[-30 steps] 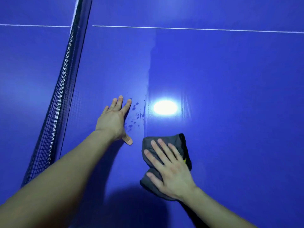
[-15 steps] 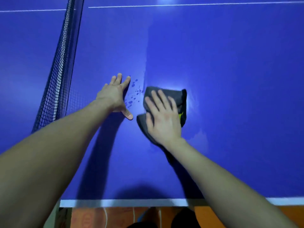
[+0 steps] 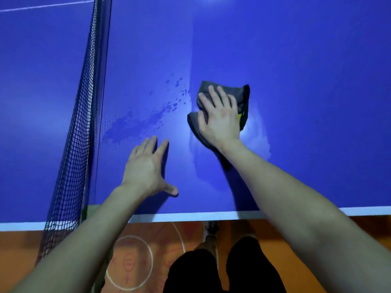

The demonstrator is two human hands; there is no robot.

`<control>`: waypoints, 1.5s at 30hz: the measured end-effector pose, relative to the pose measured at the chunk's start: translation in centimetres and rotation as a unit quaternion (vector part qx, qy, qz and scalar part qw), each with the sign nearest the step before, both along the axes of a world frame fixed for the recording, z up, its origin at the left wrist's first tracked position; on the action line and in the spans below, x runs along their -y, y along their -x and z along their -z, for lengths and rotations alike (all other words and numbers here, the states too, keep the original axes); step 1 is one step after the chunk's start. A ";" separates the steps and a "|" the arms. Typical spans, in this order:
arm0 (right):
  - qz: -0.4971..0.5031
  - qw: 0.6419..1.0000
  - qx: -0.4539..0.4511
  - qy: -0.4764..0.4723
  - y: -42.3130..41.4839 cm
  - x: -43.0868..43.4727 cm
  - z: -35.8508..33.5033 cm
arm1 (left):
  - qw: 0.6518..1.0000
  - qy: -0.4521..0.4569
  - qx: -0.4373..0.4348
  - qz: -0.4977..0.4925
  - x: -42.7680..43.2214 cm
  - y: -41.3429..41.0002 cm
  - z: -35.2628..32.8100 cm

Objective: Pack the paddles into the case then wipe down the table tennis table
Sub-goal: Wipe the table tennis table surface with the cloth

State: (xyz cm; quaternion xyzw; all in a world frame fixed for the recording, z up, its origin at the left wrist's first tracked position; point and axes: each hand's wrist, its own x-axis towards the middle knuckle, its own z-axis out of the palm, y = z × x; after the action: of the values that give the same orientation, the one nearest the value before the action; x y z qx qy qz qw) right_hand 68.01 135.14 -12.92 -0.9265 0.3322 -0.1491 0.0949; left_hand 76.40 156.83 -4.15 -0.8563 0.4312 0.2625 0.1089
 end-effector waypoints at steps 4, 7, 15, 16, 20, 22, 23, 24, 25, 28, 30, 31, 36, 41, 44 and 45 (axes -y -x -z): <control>-0.107 0.993 -0.017 -0.042 8.9 -10.9 -0.7 | 0.999 -0.051 0.010 0.018 -0.9 1.9 1.5; -0.217 0.974 -0.054 -0.029 15.0 -11.4 -0.5 | 0.999 -0.044 0.019 0.013 -0.9 1.7 2.4; 0.095 0.994 -0.061 0.000 8.6 8.8 0.5 | 0.998 -0.044 0.029 0.025 -0.9 1.7 3.2; 0.120 0.991 -0.065 0.001 7.2 8.8 0.6 | 0.998 -0.043 0.029 0.026 -1.0 1.6 3.2; 0.095 0.995 -0.028 0.001 8.3 1.5 -0.2 | 0.998 -0.048 0.029 0.031 -0.9 1.8 2.8; 0.026 0.999 -0.038 -0.023 12.2 -5.0 -0.7 | 0.997 -0.060 0.028 0.032 -0.7 2.0 2.4; -0.015 0.998 -0.048 -0.035 14.3 -7.6 -0.9 | 0.997 -0.062 0.029 0.030 -0.6 2.0 2.4; -0.059 0.996 -0.063 -0.039 16.4 -9.2 -0.9 | 0.997 -0.065 0.029 0.029 -0.5 1.9 2.3; -0.104 0.991 -0.077 -0.034 18.1 -9.5 -0.8 | 0.997 -0.069 0.028 0.029 -0.5 1.9 2.3; -0.178 0.979 -0.104 -0.002 19.2 -3.6 -0.1 | 0.996 -0.072 0.034 0.031 -0.5 1.8 2.6; -0.095 0.992 -0.080 0.008 16.2 1.6 0.2 | 0.996 -0.073 0.037 0.034 -0.6 1.8 2.7; -0.033 0.997 -0.073 0.007 14.3 3.8 0.2 | 0.996 -0.072 0.038 0.037 -0.6 1.8 2.8; 0.149 0.987 -0.051 -0.002 8.3 3.1 0.2 | 0.996 -0.066 0.042 0.046 -0.6 1.7 2.8; -0.027 0.998 -0.031 -0.050 10.4 -13.5 -0.6 | 0.996 -0.076 0.034 0.038 -0.4 2.0 2.5; -0.130 0.990 -0.044 -0.044 16.0 -14.5 0.0 | 0.996 -0.076 0.023 0.027 -0.5 1.8 2.2; -0.125 0.991 -0.043 -0.037 18.8 -13.0 0.1 | 0.997 -0.076 0.019 0.026 -0.5 1.7 2.1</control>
State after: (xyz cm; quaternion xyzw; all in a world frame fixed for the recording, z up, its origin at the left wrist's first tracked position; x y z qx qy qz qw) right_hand 49.22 148.13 -12.99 -0.9620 0.2231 -0.0839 0.1330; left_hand 74.67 157.34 -6.30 -0.8389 0.4303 0.2748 0.1888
